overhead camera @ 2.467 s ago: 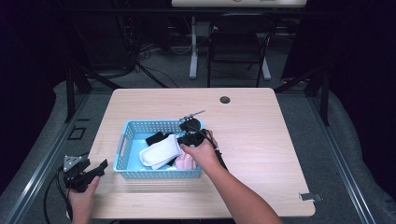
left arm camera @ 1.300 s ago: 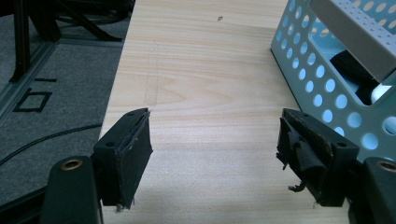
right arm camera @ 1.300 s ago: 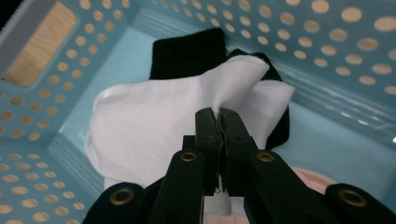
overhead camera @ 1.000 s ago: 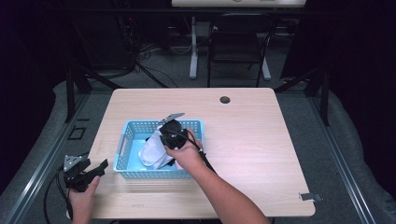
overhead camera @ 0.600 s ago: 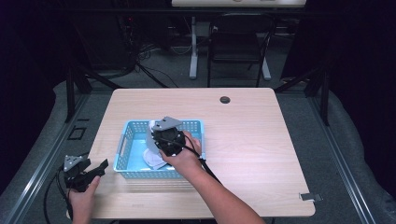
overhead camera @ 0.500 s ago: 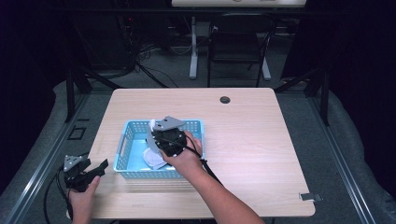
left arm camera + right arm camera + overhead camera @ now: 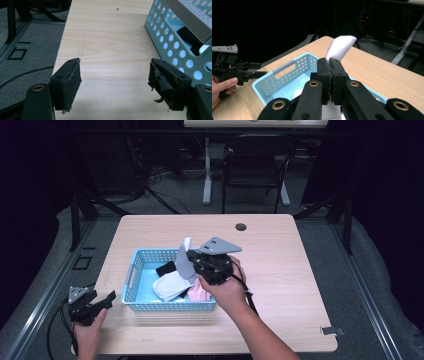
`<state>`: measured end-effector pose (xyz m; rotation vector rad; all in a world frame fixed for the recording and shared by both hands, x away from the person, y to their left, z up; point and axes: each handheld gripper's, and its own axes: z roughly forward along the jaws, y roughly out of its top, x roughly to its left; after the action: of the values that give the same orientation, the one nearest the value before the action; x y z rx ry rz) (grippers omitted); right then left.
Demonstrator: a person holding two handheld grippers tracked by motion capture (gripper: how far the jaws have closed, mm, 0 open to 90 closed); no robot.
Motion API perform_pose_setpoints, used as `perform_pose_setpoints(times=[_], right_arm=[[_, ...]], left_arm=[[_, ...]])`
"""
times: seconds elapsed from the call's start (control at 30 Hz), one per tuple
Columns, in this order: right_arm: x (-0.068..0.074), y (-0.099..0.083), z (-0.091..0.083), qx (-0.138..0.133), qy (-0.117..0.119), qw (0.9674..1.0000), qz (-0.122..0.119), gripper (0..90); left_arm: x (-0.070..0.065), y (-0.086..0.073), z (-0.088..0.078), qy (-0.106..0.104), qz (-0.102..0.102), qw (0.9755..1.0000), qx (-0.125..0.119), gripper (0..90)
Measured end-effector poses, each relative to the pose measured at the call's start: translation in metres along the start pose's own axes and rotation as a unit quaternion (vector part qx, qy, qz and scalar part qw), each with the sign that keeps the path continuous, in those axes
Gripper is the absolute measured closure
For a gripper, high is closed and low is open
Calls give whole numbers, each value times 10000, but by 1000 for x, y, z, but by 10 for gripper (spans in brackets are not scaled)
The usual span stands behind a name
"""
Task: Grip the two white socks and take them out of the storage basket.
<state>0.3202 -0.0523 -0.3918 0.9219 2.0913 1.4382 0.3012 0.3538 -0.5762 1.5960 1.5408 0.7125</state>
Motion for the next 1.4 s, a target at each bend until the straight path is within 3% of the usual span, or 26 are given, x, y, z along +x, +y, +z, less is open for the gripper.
perform_pose_setpoints(times=[0.27,0.5,0.63,0.93,1.4], right_arm=[[-23,-10,-47,-156,-334,9993,95,880],[-39,-24,-72,-162,-610,9977,238,880],[-52,-40,-86,-149,-834,9955,437,880],[-62,-64,-87,16,-1145,9923,466,880],[-78,-114,-67,450,-1143,9890,829,880]], left_arm=[[0,0,0,12,-11,10000,0,259],[-1,0,0,18,12,10000,-21,259],[-1,0,0,12,19,10000,2,259],[0,0,0,6,3,10000,6,259],[0,0,0,8,4,10000,13,259]])
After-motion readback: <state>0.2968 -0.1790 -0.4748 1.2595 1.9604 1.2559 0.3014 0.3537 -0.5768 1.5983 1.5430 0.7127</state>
